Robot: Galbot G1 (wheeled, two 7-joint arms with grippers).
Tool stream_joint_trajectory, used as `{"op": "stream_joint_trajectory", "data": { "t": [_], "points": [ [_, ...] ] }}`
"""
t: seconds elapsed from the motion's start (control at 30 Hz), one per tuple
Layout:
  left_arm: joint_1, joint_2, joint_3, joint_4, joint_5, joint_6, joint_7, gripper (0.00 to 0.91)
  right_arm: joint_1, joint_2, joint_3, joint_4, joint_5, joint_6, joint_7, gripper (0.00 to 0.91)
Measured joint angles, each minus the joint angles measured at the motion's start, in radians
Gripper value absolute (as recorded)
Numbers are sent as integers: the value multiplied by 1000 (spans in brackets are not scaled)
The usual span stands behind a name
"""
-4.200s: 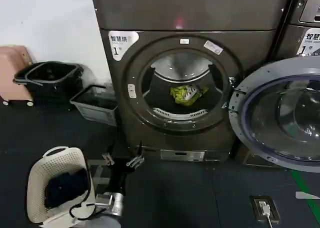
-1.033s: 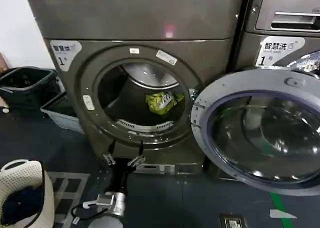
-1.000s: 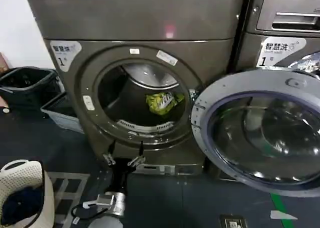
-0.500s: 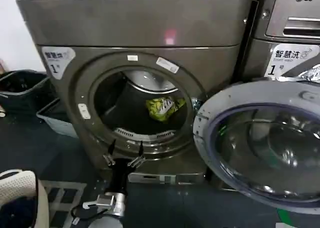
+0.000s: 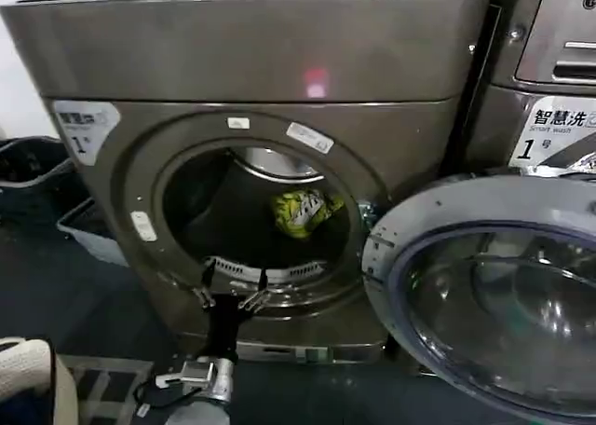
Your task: Grasp the clothes from the dryer.
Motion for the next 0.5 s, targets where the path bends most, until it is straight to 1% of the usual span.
{"op": "stream_joint_trajectory", "data": {
  "t": [0.5],
  "points": [
    [-6,1,-3,5,-3,0,1,907,-11,8,-1,3,-8,14,5,907]
  ]
}}
